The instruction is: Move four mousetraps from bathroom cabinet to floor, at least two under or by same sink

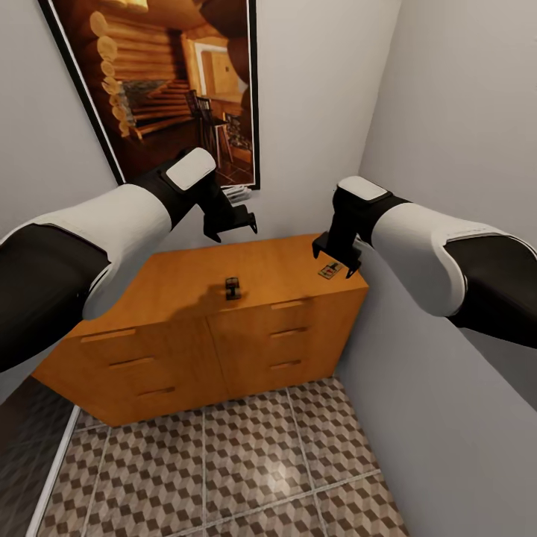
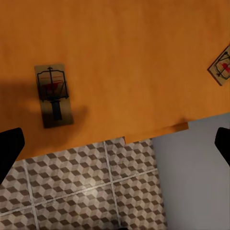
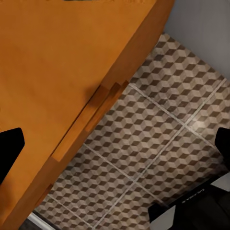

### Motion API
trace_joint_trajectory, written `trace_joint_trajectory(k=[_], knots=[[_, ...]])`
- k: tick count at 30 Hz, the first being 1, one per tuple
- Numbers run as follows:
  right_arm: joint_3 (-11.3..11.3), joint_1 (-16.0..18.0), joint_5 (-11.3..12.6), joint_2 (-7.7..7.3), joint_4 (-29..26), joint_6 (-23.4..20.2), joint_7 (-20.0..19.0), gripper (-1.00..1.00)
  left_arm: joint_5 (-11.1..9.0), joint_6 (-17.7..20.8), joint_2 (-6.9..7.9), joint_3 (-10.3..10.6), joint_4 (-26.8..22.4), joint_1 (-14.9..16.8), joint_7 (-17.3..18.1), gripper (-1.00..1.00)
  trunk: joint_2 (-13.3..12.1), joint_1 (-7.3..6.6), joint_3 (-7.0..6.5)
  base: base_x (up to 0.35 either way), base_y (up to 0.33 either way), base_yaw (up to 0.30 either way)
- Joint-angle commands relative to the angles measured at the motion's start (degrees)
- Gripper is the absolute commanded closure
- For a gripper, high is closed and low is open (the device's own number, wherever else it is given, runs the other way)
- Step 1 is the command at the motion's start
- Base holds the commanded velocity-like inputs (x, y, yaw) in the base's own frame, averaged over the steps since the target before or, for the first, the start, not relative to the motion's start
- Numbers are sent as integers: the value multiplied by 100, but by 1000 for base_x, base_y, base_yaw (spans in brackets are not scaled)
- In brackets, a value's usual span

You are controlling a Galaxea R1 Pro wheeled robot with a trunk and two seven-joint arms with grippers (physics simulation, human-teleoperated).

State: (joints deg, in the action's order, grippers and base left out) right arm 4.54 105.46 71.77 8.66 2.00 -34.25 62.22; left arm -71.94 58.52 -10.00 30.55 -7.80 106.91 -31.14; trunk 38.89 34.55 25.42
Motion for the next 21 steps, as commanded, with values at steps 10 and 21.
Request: trace_joint_trajectory(k=[10, 21], knots=[[47, 9, -165, -13, 11, -83, -168, -100, -57, 10, 0, 21, 2, 5, -34, -100, 7, 2, 8, 18, 2, 0], [47, 9, -228, -21, 11, -89, -237, -100, -57, 10, 0, 24, 1, 5, -44, -100, 7, 2, 8, 189, 37, 0]])
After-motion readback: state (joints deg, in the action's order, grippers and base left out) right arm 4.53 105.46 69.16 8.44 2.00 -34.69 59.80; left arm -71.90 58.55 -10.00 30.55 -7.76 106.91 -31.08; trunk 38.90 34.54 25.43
